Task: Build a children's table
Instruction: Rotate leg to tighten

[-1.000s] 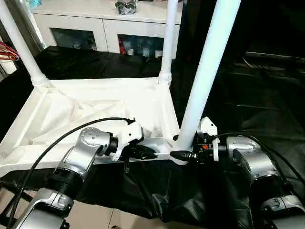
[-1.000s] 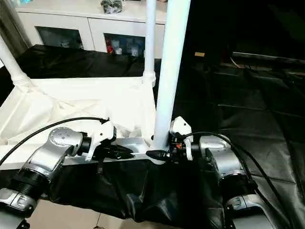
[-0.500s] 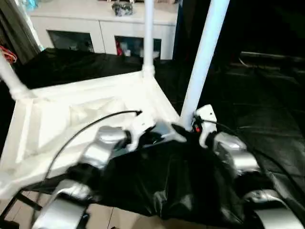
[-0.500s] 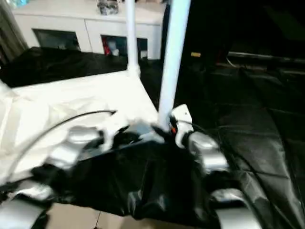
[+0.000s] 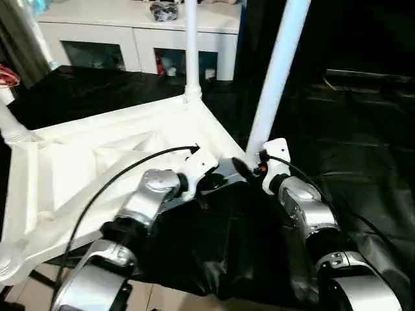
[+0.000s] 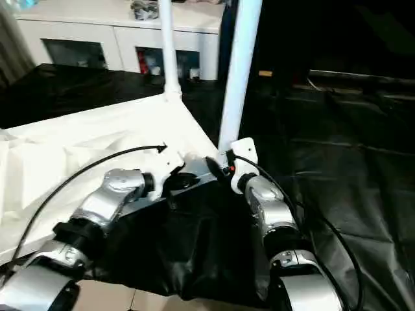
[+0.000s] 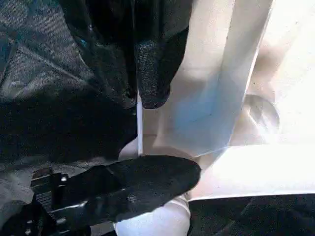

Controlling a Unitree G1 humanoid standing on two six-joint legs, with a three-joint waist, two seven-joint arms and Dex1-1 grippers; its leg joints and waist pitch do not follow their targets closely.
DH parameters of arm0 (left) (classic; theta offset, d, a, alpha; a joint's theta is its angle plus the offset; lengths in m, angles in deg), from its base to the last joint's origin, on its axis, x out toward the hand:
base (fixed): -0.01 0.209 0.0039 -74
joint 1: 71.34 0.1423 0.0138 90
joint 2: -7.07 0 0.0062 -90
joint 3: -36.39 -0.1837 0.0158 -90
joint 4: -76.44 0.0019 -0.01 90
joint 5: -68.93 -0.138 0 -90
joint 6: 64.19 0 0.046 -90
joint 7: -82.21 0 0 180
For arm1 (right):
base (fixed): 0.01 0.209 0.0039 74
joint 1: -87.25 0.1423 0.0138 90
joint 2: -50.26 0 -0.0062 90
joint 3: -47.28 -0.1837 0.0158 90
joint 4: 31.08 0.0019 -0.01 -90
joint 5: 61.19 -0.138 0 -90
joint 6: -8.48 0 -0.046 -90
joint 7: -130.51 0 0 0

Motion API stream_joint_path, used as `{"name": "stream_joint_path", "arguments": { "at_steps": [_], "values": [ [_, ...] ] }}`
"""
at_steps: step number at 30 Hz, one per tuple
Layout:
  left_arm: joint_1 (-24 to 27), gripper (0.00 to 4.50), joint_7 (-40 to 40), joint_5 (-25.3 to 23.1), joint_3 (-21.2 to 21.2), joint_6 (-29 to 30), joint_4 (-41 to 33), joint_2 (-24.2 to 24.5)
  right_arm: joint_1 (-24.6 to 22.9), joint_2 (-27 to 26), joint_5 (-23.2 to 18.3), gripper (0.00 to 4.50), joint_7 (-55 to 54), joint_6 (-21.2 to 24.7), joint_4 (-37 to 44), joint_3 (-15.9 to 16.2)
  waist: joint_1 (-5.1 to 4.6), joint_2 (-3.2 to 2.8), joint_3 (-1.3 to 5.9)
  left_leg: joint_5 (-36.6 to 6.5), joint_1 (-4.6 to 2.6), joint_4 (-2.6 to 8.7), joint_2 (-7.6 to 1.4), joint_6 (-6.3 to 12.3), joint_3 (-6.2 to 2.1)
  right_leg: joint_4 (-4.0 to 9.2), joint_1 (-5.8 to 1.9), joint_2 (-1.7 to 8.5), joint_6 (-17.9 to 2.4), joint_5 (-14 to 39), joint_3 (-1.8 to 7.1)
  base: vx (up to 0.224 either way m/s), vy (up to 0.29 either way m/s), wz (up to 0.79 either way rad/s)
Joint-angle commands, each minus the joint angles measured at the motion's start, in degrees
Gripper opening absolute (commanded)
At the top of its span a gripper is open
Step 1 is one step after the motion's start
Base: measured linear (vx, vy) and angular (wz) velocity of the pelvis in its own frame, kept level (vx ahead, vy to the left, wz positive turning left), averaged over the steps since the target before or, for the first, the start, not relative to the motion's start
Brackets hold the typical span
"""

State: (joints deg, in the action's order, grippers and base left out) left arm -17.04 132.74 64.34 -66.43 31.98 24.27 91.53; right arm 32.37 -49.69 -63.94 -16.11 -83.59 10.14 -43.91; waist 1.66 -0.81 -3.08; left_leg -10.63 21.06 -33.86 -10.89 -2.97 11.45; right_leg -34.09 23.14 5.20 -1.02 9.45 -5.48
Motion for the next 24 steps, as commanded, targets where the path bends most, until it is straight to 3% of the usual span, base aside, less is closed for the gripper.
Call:
{"name": "stream_joint_path", "arguments": {
  "at_steps": [1,7,14,16,17,24],
  "values": [
    [0.5,0.00,5.5,3.6,-1.7,-2.9,-4.3,-0.9,-0.3,-1.3,-0.3,3.99,8.8,0.2,0.7,5.3,0.35,0.63,3.82,-13.0,-0.25,3.88,-2.63,4.02,-1.42,4.40,-2.96,4.06,-12.3,17.0,3.10,0.000,0.000,0.00],
    [2.2,0.00,12.2,5.2,-1.8,-2.5,-7.1,3.1,-4.2,4.8,-2.1,3.99,25.9,-0.3,7.2,9.1,1.13,0.48,3.79,-11.8,-0.52,3.86,-3.01,4.98,-1.09,3.85,-2.85,3.66,-13.8,13.1,3.11,0.000,0.000,0.00],
    [3.5,0.00,17.9,6.6,-2.2,-1.0,-10.5,6.2,-6.4,9.2,-4.2,3.99,36.8,3.1,11.9,10.9,1.88,0.51,3.73,-12.4,-0.59,3.91,-3.09,4.39,-1.09,3.96,-2.86,3.85,-13.3,15.2,3.22,0.000,0.000,0.00],
    [3.7,0.00,18.6,6.7,-2.2,-0.8,-10.9,6.6,-6.7,9.8,-4.5,3.64,38.1,3.7,12.7,11.2,1.95,0.51,3.75,-12.4,-0.56,3.91,-3.07,4.21,-1.10,3.95,-2.80,3.80,-13.4,15.4,3.18,0.000,0.000,0.00],
    [3.8,0.00,19.7,6.8,-2.4,-0.5,-11.2,7.3,-7.0,10.6,-4.6,3.64,39.7,4.5,13.7,11.7,2.01,0.26,3.75,-12.4,-0.64,3.91,-3.06,4.09,-1.14,3.95,-2.77,3.81,-13.4,15.5,3.19,0.000,0.000,0.00],
    [4.4,0.00,22.3,7.3,-2.8,1.1,-12.5,8.5,-7.8,12.0,-4.5,3.15,42.5,6.0,15.3,12.7,2.17,0.38,3.82,-12.0,-0.64,3.90,-3.04,3.60,-1.17,3.89,-2.81,3.85,-13.5,15.1,3.21,0.000,0.000,0.00]
  ]
}}
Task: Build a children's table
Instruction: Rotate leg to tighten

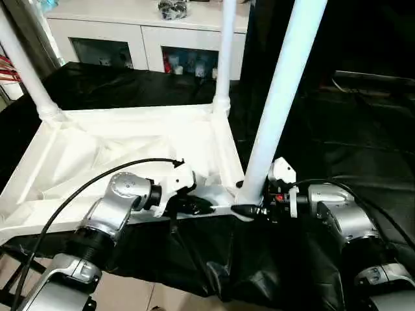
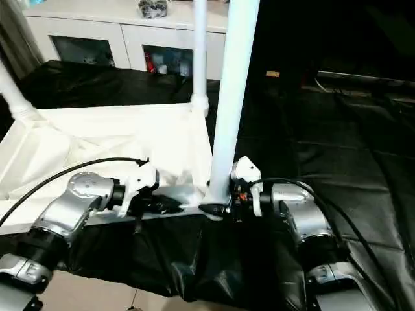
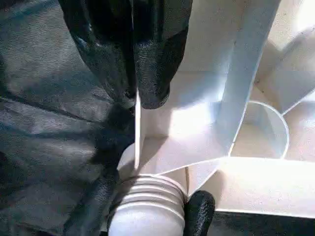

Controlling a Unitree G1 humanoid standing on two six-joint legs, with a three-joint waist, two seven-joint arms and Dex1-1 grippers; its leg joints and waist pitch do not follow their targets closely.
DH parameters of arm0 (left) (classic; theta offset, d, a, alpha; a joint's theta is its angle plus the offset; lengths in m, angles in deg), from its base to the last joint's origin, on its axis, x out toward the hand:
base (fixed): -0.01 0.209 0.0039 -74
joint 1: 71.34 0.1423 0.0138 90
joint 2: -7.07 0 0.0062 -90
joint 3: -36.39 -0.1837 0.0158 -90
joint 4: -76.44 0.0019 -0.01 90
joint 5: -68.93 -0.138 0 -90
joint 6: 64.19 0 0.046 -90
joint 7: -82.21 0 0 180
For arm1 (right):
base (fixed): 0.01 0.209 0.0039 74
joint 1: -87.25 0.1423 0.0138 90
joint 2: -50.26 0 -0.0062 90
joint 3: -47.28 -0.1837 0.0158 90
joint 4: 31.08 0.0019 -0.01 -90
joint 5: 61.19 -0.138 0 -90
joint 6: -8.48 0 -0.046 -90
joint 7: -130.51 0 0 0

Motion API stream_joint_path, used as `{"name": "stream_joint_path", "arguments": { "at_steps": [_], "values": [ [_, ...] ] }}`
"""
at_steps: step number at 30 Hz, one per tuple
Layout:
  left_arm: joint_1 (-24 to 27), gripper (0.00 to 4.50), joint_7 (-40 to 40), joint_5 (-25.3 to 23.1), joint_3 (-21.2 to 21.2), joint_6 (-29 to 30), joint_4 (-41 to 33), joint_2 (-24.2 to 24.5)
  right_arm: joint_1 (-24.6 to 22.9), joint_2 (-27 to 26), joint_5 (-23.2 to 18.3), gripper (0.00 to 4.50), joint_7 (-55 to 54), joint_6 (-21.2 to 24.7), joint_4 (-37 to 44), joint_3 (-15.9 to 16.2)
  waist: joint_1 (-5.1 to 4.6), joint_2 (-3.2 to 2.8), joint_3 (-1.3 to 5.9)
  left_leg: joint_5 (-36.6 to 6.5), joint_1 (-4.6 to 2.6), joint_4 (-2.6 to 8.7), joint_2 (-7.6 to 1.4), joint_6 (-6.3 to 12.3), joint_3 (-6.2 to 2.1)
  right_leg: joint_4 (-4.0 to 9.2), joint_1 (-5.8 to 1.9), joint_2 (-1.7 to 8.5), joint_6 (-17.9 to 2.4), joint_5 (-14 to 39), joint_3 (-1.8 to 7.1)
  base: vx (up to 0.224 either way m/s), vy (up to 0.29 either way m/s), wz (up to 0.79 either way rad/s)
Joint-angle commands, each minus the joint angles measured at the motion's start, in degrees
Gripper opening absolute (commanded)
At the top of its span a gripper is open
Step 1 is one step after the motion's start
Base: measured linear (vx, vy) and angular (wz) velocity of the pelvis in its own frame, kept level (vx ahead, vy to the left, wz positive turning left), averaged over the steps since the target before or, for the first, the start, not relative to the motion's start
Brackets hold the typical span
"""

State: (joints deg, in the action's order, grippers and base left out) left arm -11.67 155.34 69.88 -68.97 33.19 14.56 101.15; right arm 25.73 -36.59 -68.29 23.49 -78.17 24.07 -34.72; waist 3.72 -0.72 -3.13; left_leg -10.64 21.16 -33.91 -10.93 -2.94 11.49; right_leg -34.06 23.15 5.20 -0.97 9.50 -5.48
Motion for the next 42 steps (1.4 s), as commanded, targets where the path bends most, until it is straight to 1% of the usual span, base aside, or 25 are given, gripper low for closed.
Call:
{"name": "stream_joint_path", "arguments": {
  "at_steps": [1,6,9,11,13,14,15,16,17,18,19,21,23,26,27,28,31,32,34,35,36,38,39,40,42],
  "values": [
    [-0.9,0.00,-0.3,1.8,-0.3,-0.1,-2.9,-1.0,-1.3,-1.1,-0.2,3.02,2.9,0.8,1.6,3.6,0.11,0.30,3.85,-12.0,-0.78,3.95,-3.02,3.55,-1.18,3.90,-2.77,3.84,-13.5,15.1,3.21,0.000,0.000,0.00],
    [-0.8,0.00,-0.8,1.7,-0.3,-0.1,-3.0,-1.1,-1.6,-1.4,-0.4,2.80,2.3,1.5,2.5,3.6,0.12,0.33,3.87,-12.1,-0.78,3.94,-2.95,3.38,-1.22,3.96,-2.82,3.83,-13.2,15.5,3.19,0.000,0.000,0.00],
    [-1.3,0.00,-4.2,1.1,0.5,-0.4,-1.9,-2.7,-1.8,-2.9,-0.1,2.75,-1.0,2.2,2.2,2.9,0.05,0.32,3.82,-12.4,-0.76,3.95,-2.95,3.19,-1.22,4.02,-2.79,3.79,-13.2,15.8,3.19,0.000,0.000,0.00],
    [-2.9,0.00,-11.1,-0.6,1.7,-1.9,1.1,-5.3,-1.4,-5.3,1.8,2.75,-8.3,1.1,0.0,1.9,-0.15,0.29,3.59,-13.6,-0.90,4.04,-2.87,2.61,-1.24,4.39,-2.55,3.82,-12.7,17.9,3.23,0.000,0.000,0.00],
    [-3.3,0.00,-13.2,-1.1,2.0,-2.3,2.1,-6.1,-1.1,-6.1,2.5,2.74,-11.0,0.6,-0.9,1.5,-0.29,0.45,3.56,-14.7,-1.09,4.05,-2.68,1.67,-1.43,4.84,-2.51,4.05,-11.5,21.3,3.16,0.000,0.000,0.00],
    [-4.5,0.00,-17.1,-1.8,2.4,-2.2,4.0,-7.9,0.5,-8.7,4.0,2.74,-20.3,0.0,-4.8,-0.3,-0.63,0.43,3.52,-15.1,-1.02,4.09,-2.61,1.03,-1.50,4.98,-2.38,4.04,-10.8,23.1,3.13,0.000,0.000,0.00],
    [-4.5,0.00,-17.2,-1.8,2.5,-2.1,4.0,-8.0,0.6,-8.8,4.1,2.74,-20.6,0.0,-5.0,-0.4,-0.90,0.45,3.43,-16.6,-1.29,4.19,-2.46,0.31,-1.70,5.25,-2.34,3.97,-10.0,25.6,2.91,0.000,0.000,0.00],
    [-4.8,0.00,-18.0,-2.0,2.5,-2.0,4.4,-8.5,1.1,-9.5,4.5,2.74,-23.1,-0.2,-6.0,-0.8,-1.05,0.48,3.45,-16.9,-1.14,4.18,-2.47,0.33,-1.75,5.40,-2.43,4.08,-9.3,26.7,2.91,0.000,0.000,0.00],
    [-5.7,0.00,-20.5,-2.7,2.4,-2.0,5.6,-9.8,2.3,-11.2,4.9,2.74,-28.8,-0.3,-8.3,-2.1,-1.06,0.49,3.45,-17.0,-1.15,4.18,-2.53,0.41,-1.75,5.54,-2.36,4.20,-9.1,26.8,2.99,0.000,0.000,0.00],
    [-6.7,0.00,-23.4,-3.5,2.3,-1.9,7.0,-11.2,3.4,-12.9,5.1,2.74,-33.9,0.0,-10.1,-3.1,-1.22,0.27,3.39,-17.3,-1.24,4.16,-2.47,0.46,-1.72,5.61,-2.14,4.08,-9.0,27.0,3.00,0.000,0.000,0.00],
    [-8.0,0.00,-27.1,-4.4,2.3,-1.6,8.8,-13.0,4.6,-15.0,5.3,2.74,-39.5,0.4,-11.9,-4.0,-1.75,0.27,3.36,-18.5,-1.47,4.15,-2.31,-0.12,-1.81,5.83,-1.96,3.93,-8.5,28.6,2.80,0.000,0.000,0.00],
    [-8.8,0.00,-28.7,-4.5,2.3,-0.9,9.7,-14.2,5.3,-16.6,5.3,2.74,-42.2,0.5,-12.6,-4.3,-1.86,0.31,3.43,-18.6,-1.48,4.10,-2.29,-0.05,-1.86,6.03,-2.00,3.99,-8.1,28.9,2.71,0.000,0.000,0.00],
    [-9.2,0.00,-29.8,-4.9,2.2,-0.8,10.2,-14.7,5.6,-17.6,5.3,2.74,-43.4,0.1,-12.8,-4.4,-1.66,0.27,3.58,-17.5,-1.19,4.10,-2.39,0.82,-1.76,5.79,-2.13,4.05,-8.5,26.3,2.93,0.000,0.000,0.00],
    [-9.8,0.00,-29.8,-5.1,2.0,-1.4,11.1,-15.7,6.0,-19.1,6.0,2.74,-43.4,-2.4,-12.8,-3.9,-1.65,0.28,3.76,-15.6,-0.88,4.13,-2.44,1.55,-1.57,5.14,-2.32,3.81,-10.1,21.0,3.05,0.000,0.000,0.00],
    [-9.8,0.00,-29.4,-5.0,2.0,-1.6,11.1,-15.8,6.0,-19.3,5.8,3.29,-42.6,-3.0,-12.9,-4.0,-1.52,0.27,3.81,-15.4,-0.95,4.04,-2.40,1.83,-1.46,5.04,-2.36,3.87,-10.7,19.8,3.08,0.000,0.000,0.00],
    [-9.8,0.00,-29.4,-5.0,2.0,-1.6,11.1,-15.8,6.0,-19.3,5.8,3.43,-42.6,-3.0,-12.9,-4.0,-1.48,0.26,3.82,-14.9,-0.84,4.07,-2.47,2.09,-1.47,4.84,-2.49,3.88,-11.2,18.6,3.10,0.000,0.000,0.00],
    [-9.5,0.00,-27.8,-4.8,1.9,-2.9,11.2,-15.2,6.4,-19.0,4.9,3.61,-41.0,-3.5,-13.5,-4.6,-1.52,0.23,3.81,-14.6,-0.69,4.09,-2.48,2.32,-1.48,4.69,-2.66,3.92,-11.7,17.7,3.08,0.000,0.000,0.00],
    [-9.2,0.00,-27.0,-4.6,1.8,-3.7,11.2,-14.9,6.6,-18.7,4.6,3.83,-40.5,-3.6,-13.7,-4.8,-1.54,0.21,3.79,-14.8,-0.76,4.05,-2.46,2.38,-1.44,4.76,-2.63,3.94,-11.8,18.0,3.10,0.000,0.000,0.00],
    [-8.1,0.00,-23.6,-3.7,1.5,-4.9,10.0,-13.6,6.6,-17.0,4.7,3.98,-38.7,-4.1,-13.6,-4.4,-1.62,0.22,3.70,-15.6,-0.68,4.16,-2.48,2.52,-1.53,4.87,-2.72,3.96,-11.5,19.2,3.07,0.000,0.000,0.00],
    [-8.1,0.00,-23.6,-3.7,1.5,-4.9,10.0,-13.6,6.6,-17.0,4.7,3.98,-38.7,-4.1,-13.6,-4.4,-1.62,0.22,3.72,-15.7,-0.71,4.14,-2.49,2.51,-1.53,4.87,-2.70,3.95,-11.5,19.3,3.06,0.000,0.000,0.00],
    [-7.4,0.00,-22.0,-3.2,1.3,-4.7,8.8,-12.9,6.4,-16.1,4.8,3.98,-37.5,-4.2,-13.1,-4.0,-1.71,0.54,3.69,-15.6,-0.76,4.14,-2.54,2.47,-1.46,4.88,-2.63,3.94,-11.5,19.3,3.13,0.000,0.000,0.00],
    [-5.8,0.00,-18.4,-2.3,0.8,-4.6,6.4,-11.1,5.7,-13.8,4.8,3.98,-33.0,-4.8,-11.8,-3.1,-1.58,0.44,3.72,-15.2,-0.59,4.11,-2.60,2.77,-1.55,4.69,-2.85,4.07,-11.8,19.2,3.09,0.000,0.000,0.00],
    [-5.7,0.00,-18.2,-2.3,0.8,-4.5,6.3,-11.0,5.6,-13.8,4.8,3.98,-32.8,-4.8,-11.7,-3.1,-1.56,0.48,3.73,-15.1,-0.65,4.06,-2.63,2.96,-1.50,4.66,-2.76,4.12,-11.8,19.2,3.14,0.000,0.000,0.00],
    [-4.5,0.00,-14.8,-1.6,0.3,-4.4,4.4,-9.0,4.6,-11.4,4.4,3.98,-27.1,-5.5,-10.0,-2.2,-1.57,0.52,3.74,-14.8,-0.75,4.03,-2.70,3.11,-1.43,4.71,-2.66,4.10,-12.0,18.9,3.21,0.000,0.000,0.00],
    [-3.8,0.00,-12.8,-1.3,0.1,-4.0,3.5,-7.8,3.8,-9.8,3.8,3.98,-22.8,-5.3,-8.4,-1.5,-1.42,0.45,3.74,-13.6,-0.52,4.03,-2.79,3.80,-1.36,4.32,-2.82,3.97,-12.5,16.6,3.26,0.000,0.000,0.00]
  ]
}}
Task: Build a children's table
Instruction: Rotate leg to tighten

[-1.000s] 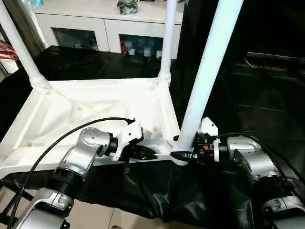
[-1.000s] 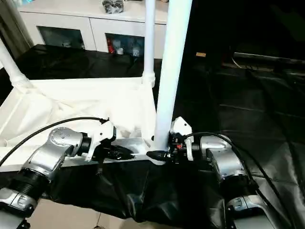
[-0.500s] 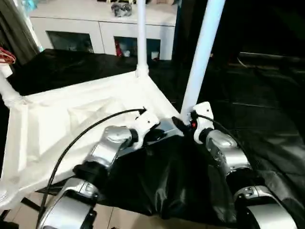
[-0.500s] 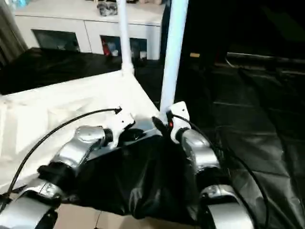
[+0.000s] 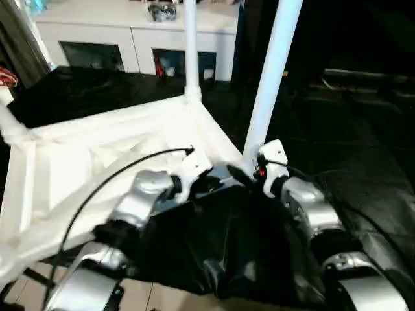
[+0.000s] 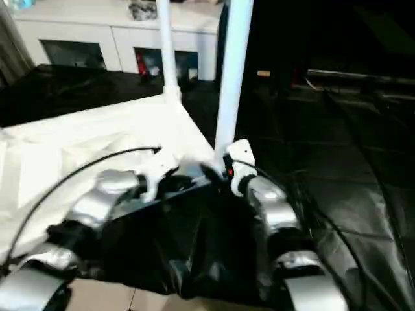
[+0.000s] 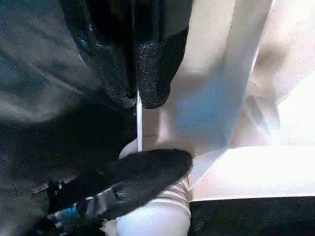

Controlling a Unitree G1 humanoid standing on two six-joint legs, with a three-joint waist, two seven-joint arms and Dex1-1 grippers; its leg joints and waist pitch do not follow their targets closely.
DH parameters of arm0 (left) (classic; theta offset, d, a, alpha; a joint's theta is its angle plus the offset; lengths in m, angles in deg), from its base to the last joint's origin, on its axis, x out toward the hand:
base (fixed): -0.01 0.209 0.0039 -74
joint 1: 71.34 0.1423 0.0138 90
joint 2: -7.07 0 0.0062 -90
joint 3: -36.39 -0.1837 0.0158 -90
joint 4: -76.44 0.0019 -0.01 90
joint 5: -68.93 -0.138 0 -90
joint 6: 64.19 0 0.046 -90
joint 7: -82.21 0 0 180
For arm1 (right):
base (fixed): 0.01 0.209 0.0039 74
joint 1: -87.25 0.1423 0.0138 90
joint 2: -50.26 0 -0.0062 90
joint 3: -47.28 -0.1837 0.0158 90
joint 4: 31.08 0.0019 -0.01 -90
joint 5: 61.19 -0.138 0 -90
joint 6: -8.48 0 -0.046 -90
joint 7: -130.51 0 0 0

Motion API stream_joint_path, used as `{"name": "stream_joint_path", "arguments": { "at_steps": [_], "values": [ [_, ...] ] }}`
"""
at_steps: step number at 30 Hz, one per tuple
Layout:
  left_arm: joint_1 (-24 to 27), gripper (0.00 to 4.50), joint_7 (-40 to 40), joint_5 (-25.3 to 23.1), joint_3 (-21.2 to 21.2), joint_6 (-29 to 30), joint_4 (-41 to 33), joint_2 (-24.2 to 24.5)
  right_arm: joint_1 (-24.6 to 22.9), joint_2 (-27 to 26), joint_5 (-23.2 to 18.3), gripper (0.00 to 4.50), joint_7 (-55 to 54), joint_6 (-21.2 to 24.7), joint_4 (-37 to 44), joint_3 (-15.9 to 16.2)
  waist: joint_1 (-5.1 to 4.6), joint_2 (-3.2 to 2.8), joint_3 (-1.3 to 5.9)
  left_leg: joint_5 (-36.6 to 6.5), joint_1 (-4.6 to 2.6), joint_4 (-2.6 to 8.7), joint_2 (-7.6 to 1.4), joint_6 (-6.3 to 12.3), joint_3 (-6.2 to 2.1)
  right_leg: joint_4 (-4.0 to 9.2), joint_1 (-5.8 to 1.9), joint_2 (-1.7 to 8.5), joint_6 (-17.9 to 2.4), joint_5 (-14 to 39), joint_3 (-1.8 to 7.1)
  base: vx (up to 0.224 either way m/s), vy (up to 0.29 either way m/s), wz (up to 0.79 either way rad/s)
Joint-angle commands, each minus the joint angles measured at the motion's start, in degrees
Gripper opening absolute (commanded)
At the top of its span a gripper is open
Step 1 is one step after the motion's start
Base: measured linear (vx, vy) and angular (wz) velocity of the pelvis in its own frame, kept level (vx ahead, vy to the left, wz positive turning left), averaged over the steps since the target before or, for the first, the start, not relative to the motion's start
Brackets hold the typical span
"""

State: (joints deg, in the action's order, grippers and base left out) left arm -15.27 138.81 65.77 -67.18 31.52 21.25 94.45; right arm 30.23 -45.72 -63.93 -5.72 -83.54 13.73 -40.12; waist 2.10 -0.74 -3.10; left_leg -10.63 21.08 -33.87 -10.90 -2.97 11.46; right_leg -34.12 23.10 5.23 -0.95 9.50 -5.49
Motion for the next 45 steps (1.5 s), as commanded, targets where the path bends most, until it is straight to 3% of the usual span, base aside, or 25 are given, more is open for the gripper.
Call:
{"name": "stream_joint_path", "arguments": {
  "at_steps": [1,9,10,14,15,18,20,24,28,30,32,36,39,43,44,45],
  "values": [
    [-0.1,0.00,4.4,3.0,-1.7,-2.2,-3.4,-0.7,-1.0,-0.2,-0.8,3.98,7.9,0.2,2.4,4.2,0.32,0.43,3.81,-13.0,-0.46,3.92,-2.84,4.19,-1.26,4.20,-2.86,3.83,-12.7,15.7,3.20,0.000,0.000,0.00],
    [1.3,0.00,11.3,4.1,-2.0,-1.1,-5.9,3.5,-5.5,5.0,-4.2,3.98,23.0,3.0,10.9,7.3,1.05,0.43,3.82,-11.5,-0.46,3.87,-3.03,5.00,-1.09,3.80,-2.87,3.67,-13.9,13.0,3.19,0.000,0.000,0.00],
    [1.5,0.00,12.2,4.4,-2.1,-0.8,-6.5,4.0,-5.9,5.5,-4.5,3.73,24.4,3.3,11.6,7.7,1.22,0.44,3.87,-11.5,-0.52,3.85,-3.08,4.99,-1.10,3.78,-2.91,3.76,-13.8,13.1,3.18,0.000,0.000,0.00],
    [2.4,0.00,15.1,5.4,-2.5,0.6,-8.7,5.6,-6.5,6.8,-5.0,3.54,28.2,5.7,13.2,8.7,1.48,0.41,3.71,-12.6,-0.64,3.99,-3.13,4.14,-1.13,3.95,-2.71,3.78,-13.4,15.6,3.22,0.000,0.000,0.00],
    [2.5,0.00,15.5,5.5,-2.4,0.8,-8.9,5.8,-6.8,7.2,-5.1,3.30,29.0,6.1,13.8,9.1,1.52,0.10,3.63,-13.4,-0.78,4.04,-3.11,3.60,-1.17,4.14,-2.59,3.83,-13.2,16.7,3.25,0.000,0.000,0.00],
    [2.5,0.00,15.7,5.5,-2.4,1.0,-9.0,5.8,-7.0,7.3,-5.2,3.19,29.3,6.5,14.4,9.0,1.52,0.32,3.64,-14.0,-0.83,4.11,-3.04,2.76,-1.22,4.28,-2.62,3.87,-12.8,17.6,3.30,0.000,0.000,0.00],
    [2.7,0.00,15.7,5.6,-2.3,1.2,-9.2,5.8,-7.3,7.4,-5.5,2.90,29.4,7.1,15.2,9.0,1.54,0.37,3.70,-13.3,-0.75,4.09,-3.04,2.78,-1.24,4.14,-2.70,3.84,-12.8,16.8,3.31,0.000,0.000,0.00],
    [2.8,0.00,14.6,5.7,-2.2,1.6,-9.3,5.1,-7.7,7.1,-5.9,2.78,29.3,8.3,15.9,9.0,1.57,0.38,3.86,-11.8,-0.67,3.92,-2.97,3.30,-1.17,3.90,-2.77,3.77,-13.3,14.6,3.27,0.000,0.000,0.00],
    [1.6,0.00,8.6,4.5,-1.1,2.2,-6.9,2.0,-6.7,2.3,-3.9,2.73,16.4,7.0,11.6,5.6,1.20,0.32,3.62,-12.6,-0.70,4.04,-2.86,2.47,-1.24,4.20,-2.46,3.84,-12.9,16.5,3.33,0.000,0.000,0.00],
    [0.7,0.00,4.9,3.0,-0.9,1.8,-5.1,0.9,-5.7,0.5,-2.9,2.72,10.8,6.4,9.0,4.4,0.55,0.48,3.47,-14.9,-0.68,4.22,-2.63,1.09,-1.50,4.83,-2.53,3.97,-11.2,21.7,3.16,0.000,0.000,0.00],
    [-0.7,0.00,-0.2,1.6,-0.4,2.1,-2.6,-1.0,-4.2,-1.6,-2.1,2.72,3.8,6.5,5.9,3.0,0.19,0.42,3.44,-16.5,-1.18,4.15,-2.55,0.40,-1.57,5.14,-2.17,3.87,-10.6,23.9,3.11,0.000,0.000,0.00],
    [-3.2,0.00,-8.1,-0.1,0.2,3.0,1.2,-4.2,-2.1,-5.1,-0.9,2.72,-5.7,6.6,2.1,1.9,-0.22,0.50,3.33,-18.1,-1.27,4.07,-2.32,0.50,-1.64,5.90,-2.03,3.96,-9.0,27.8,2.96,0.000,0.000,0.00],
    [-5.5,0.00,-14.1,-1.1,0.9,2.9,4.7,-7.3,0.3,-8.6,1.6,2.72,-14.2,5.6,-1.5,1.3,-0.26,0.45,3.41,-18.1,-1.34,4.13,-2.37,0.28,-1.76,5.94,-1.92,3.90,-8.5,27.8,2.87,0.000,0.000,0.00],
    [-6.8,0.00,-16.1,-1.6,0.9,1.7,6.6,-9.2,2.2,-10.5,2.2,2.72,-14.8,2.3,-3.7,1.9,-0.03,0.46,3.56,-17.2,-1.07,4.10,-2.38,1.26,-1.61,5.70,-2.10,3.99,-9.4,24.5,3.01,0.000,0.000,0.00],
    [-6.8,0.00,-15.7,-1.6,0.7,1.5,6.6,-9.2,2.4,-10.5,1.8,3.28,-14.5,2.2,-4.0,1.6,-0.02,0.47,3.65,-16.7,-0.87,4.13,-2.40,1.43,-1.65,5.49,-2.32,3.99,-9.6,23.5,3.01,0.000,0.000,0.00],
    [-6.6,0.00,-15.2,-1.5,0.6,1.3,6.2,-9.1,2.7,-10.1,1.0,3.42,-12.9,2.6,-4.1,1.2,0.04,0.54,3.69,-15.8,-0.77,4.16,-2.50,1.81,-1.61,5.28,-2.41,3.95,-10.2,21.6,3.06,0.000,0.000,0.00]
  ]
}}
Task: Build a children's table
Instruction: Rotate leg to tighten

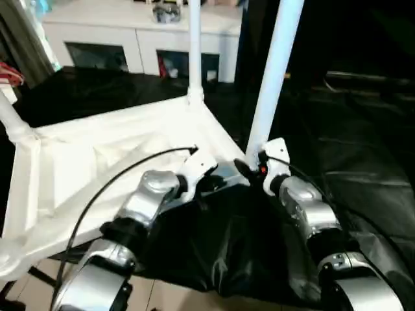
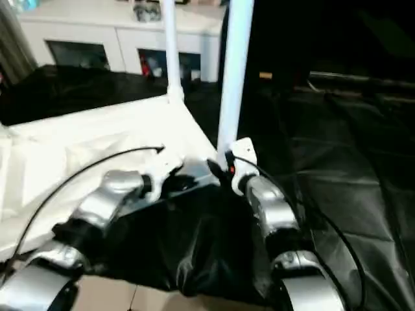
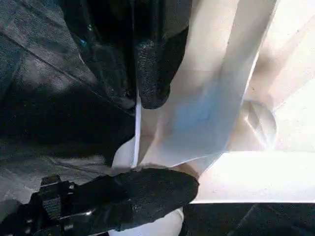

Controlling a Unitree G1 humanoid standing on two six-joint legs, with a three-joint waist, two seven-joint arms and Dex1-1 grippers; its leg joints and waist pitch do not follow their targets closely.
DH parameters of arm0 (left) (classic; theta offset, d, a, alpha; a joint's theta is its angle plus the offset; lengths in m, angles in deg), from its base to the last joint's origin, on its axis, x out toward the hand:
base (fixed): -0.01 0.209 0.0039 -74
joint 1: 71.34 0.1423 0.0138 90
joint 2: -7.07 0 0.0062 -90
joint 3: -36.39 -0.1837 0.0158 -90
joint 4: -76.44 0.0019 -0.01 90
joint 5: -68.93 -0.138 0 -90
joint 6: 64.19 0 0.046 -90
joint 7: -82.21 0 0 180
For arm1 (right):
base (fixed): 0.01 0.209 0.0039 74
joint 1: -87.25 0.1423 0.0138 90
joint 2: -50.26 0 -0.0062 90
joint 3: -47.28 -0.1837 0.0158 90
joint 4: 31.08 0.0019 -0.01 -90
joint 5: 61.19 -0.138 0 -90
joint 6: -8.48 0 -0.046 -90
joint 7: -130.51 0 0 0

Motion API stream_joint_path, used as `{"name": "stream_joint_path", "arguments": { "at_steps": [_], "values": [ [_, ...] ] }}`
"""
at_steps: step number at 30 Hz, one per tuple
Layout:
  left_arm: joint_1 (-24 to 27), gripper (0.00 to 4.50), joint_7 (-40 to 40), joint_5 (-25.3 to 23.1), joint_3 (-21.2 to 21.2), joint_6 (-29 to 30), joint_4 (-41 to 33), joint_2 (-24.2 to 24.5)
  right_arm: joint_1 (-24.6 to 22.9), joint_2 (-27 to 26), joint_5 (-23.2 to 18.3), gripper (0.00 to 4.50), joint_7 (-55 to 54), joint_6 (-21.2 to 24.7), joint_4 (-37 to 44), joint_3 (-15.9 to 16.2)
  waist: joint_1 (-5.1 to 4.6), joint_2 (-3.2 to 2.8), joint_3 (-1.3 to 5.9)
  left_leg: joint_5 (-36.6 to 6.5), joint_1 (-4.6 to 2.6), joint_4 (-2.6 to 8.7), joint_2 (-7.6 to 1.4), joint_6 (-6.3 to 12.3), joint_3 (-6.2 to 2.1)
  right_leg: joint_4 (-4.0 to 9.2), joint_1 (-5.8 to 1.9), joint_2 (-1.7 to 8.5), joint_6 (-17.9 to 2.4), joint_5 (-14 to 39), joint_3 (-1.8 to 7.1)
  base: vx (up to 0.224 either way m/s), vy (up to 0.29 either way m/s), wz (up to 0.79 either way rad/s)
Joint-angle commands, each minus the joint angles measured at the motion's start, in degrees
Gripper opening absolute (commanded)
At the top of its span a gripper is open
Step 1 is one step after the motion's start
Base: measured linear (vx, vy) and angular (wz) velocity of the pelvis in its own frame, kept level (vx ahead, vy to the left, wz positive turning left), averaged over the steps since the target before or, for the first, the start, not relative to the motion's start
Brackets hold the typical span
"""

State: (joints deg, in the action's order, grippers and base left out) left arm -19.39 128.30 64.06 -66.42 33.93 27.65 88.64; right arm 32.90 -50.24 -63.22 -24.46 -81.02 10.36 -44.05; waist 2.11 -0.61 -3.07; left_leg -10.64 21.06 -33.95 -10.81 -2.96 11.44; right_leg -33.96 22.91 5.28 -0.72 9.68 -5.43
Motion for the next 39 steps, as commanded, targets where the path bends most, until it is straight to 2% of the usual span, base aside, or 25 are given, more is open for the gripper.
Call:
{"name": "stream_joint_path", "arguments": {
  "at_steps": [1,3,5,7,10,14,16,18,20,21,26,28,33,34,35,36,39],
  "values": [
    [-2.4,0.00,-4.7,0.2,-0.2,-1.2,-0.3,-3.2,0.1,-5.6,0.2,3.44,6.1,0.1,-0.8,5.1,0.05,0.38,3.65,-15.3,-0.67,4.20,-2.60,2.10,-1.53,4.91,-2.28,3.89,-10.9,20.0,3.04,0.000,0.000,0.00],
    [-1.9,0.00,-2.9,0.4,-0.5,-2.1,-0.7,-2.4,0.5,-4.6,0.6,3.50,6.9,-0.5,-1.2,5.3,0.07,0.36,3.72,-14.8,-0.61,4.17,-2.62,2.44,-1.49,4.71,-2.40,3.90,-11.5,18.6,3.05,0.000,0.000,0.00],
    [-1.2,0.00,-0.6,0.8,-0.7,-2.8,-1.4,-1.5,0.7,-3.6,1.0,3.88,8.0,-1.4,-1.5,5.5,0.06,0.38,3.78,-14.2,-0.52,4.09,-2.58,2.67,-1.44,4.58,-2.49,3.98,-12.0,17.8,3.06,0.000,0.000,0.00],
    [-0.1,0.00,3.5,1.6,-1.1,-3.5,-3.2,0.0,0.4,-2.0,0.5,3.88,12.2,-2.1,-0.8,5.8,0.07,0.29,3.74,-14.6,-0.54,4.08,-2.64,3.07,-1.42,4.58,-2.53,3.94,-12.2,17.8,3.05,0.000,0.000,0.00],
    [1.4,0.00,8.3,2.9,-1.3,-4.1,-5.5,2.1,-1.0,0.5,-0.3,3.88,19.2,-3.2,1.4,7.1,-0.01,0.30,3.79,-13.7,-0.22,4.07,-2.71,3.64,-1.48,4.29,-2.91,3.97,-12.6,16.2,3.01,0.000,0.000,0.00],
    [2.7,0.00,12.7,4.1,-1.7,-4.6,-7.5,4.1,-2.8,2.8,-1.4,3.88,26.1,-3.6,4.3,8.2,0.06,0.13,3.84,-12.5,-0.40,3.98,-2.83,4.23,-1.33,4.01,-2.77,3.80,-13.7,13.9,3.08,0.000,0.000,0.00],
    [3.6,0.00,15.8,4.6,-2.1,-4.8,-8.8,6.0,-4.5,5.1,-2.3,3.88,32.8,-3.6,7.1,9.4,0.34,0.10,3.87,-12.5,-0.44,3.96,-3.05,4.57,-1.19,3.74,-2.82,3.66,-14.4,12.6,3.05,0.000,0.000,0.00],
    [3.8,0.00,16.6,4.7,-2.2,-4.8,-9.1,6.6,-5.0,5.9,-2.4,3.88,34.7,-3.5,7.9,9.8,0.55,0.03,3.89,-11.9,-0.45,3.90,-3.10,4.93,-1.12,3.53,-2.77,3.60,-14.8,11.3,3.06,0.000,0.000,0.00],
    [4.2,0.00,18.3,5.1,-2.1,-4.3,-10.0,7.6,-6.0,7.5,-3.2,3.88,39.1,-2.9,9.4,10.7,0.71,0.10,3.80,-12.6,-0.53,3.94,-3.11,4.67,-1.10,3.69,-2.77,3.68,-14.8,12.4,3.05,0.000,0.000,0.00],
    [4.7,0.00,19.8,5.5,-2.0,-3.8,-10.9,8.3,-6.7,8.4,-3.7,3.88,41.9,-2.1,10.7,11.2,0.89,-0.13,3.75,-13.1,-0.64,3.96,-3.15,4.42,-1.08,3.78,-2.67,3.74,-14.7,13.4,3.13,0.000,0.000,0.00],
    [5.6,0.00,22.5,5.9,-2.3,-3.4,-12.4,9.8,-7.7,10.2,-4.5,3.88,46.5,-0.1,12.8,12.2,1.35,-0.11,3.61,-14.3,-0.78,4.22,-3.22,3.44,-1.19,3.98,-2.58,3.64,-14.1,15.4,3.14,0.000,0.000,0.00],
    [6.1,0.00,23.4,6.3,-2.5,-2.9,-13.3,10.5,-8.2,10.8,-4.9,3.53,47.9,1.1,14.0,12.5,1.44,-0.03,3.70,-13.9,-0.68,4.22,-3.22,3.14,-1.23,3.85,-2.67,3.72,-13.9,15.1,3.18,0.000,0.000,0.00],
    [6.7,0.00,24.6,6.6,-2.6,-2.4,-14.2,11.3,-8.6,11.3,-5.1,3.30,48.9,1.6,15.0,12.6,1.47,-0.03,3.75,-13.2,-0.67,4.17,-3.18,3.11,-1.21,3.77,-2.61,3.72,-14.2,14.1,3.18,0.000,0.000,0.00],
    [6.8,0.00,24.7,6.5,-2.6,-2.3,-14.4,11.3,-8.7,11.3,-5.1,3.13,49.1,1.8,15.2,12.6,1.54,-0.05,3.77,-13.2,-0.71,4.16,-3.20,3.10,-1.21,3.78,-2.65,3.74,-14.1,14.1,3.19,0.000,0.000,0.00],
    [6.9,0.00,24.6,6.5,-2.5,-2.4,-14.4,11.3,-8.7,11.2,-5.1,3.06,49.1,1.8,15.2,12.5,1.45,0.11,3.75,-13.2,-0.67,4.17,-3.19,3.12,-1.19,3.78,-2.62,3.71,-14.1,14.2,3.20,0.000,0.000,0.00],
    [6.9,0.00,24.4,6.4,-2.5,-2.4,-14.4,11.2,-8.7,11.1,-5.1,2.89,48.8,1.8,15.2,12.4,1.50,0.02,3.74,-13.3,-0.69,4.16,-3.16,3.02,-1.20,3.83,-2.61,3.75,-14.0,14.6,3.18,0.000,0.000,0.00],
    [6.8,0.00,22.5,6.0,-2.3,-2.8,-14.0,10.5,-8.8,10.2,-5.1,2.77,46.6,2.4,15.4,12.1,1.49,0.02,3.70,-13.7,-0.74,4.19,-3.15,2.75,-1.24,3.95,-2.58,3.77,-13.6,15.7,3.19,0.000,0.000,0.00]
  ]
}}
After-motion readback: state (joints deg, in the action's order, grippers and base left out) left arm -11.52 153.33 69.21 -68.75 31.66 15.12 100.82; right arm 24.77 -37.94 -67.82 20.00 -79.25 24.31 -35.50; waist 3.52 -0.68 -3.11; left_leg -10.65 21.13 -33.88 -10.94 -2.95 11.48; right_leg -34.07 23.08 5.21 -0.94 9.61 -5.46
